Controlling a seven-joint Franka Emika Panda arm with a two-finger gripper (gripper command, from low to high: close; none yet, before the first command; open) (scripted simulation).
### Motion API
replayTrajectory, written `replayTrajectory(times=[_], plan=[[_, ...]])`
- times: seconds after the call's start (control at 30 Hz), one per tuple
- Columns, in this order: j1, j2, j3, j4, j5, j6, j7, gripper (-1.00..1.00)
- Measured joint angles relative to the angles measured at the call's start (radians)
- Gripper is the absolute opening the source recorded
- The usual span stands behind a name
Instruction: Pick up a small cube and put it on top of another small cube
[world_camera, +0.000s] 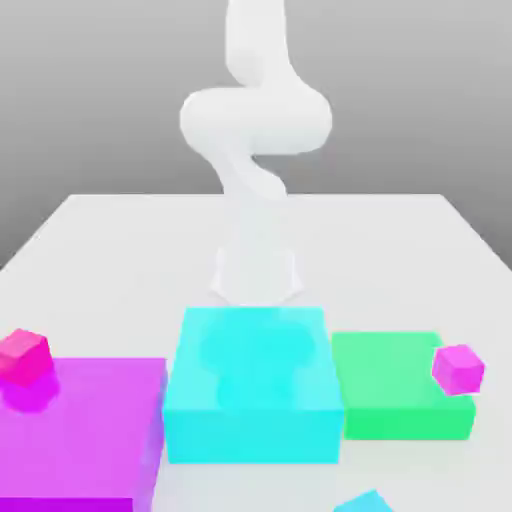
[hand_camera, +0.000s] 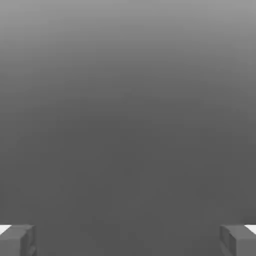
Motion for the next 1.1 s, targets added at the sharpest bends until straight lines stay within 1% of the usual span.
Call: replayTrajectory(times=[0.57, 0.97, 1.1], plan=[[0.081, 0.623, 0.035, 0.041, -0.005, 0.163, -0.14, 0.0], [0.127, 1.058, 0.063, 0.069, -0.045, 0.276, -0.213, 0.0], [0.138, 1.203, 0.055, 0.094, -0.064, 0.371, -0.209, 0.0]])
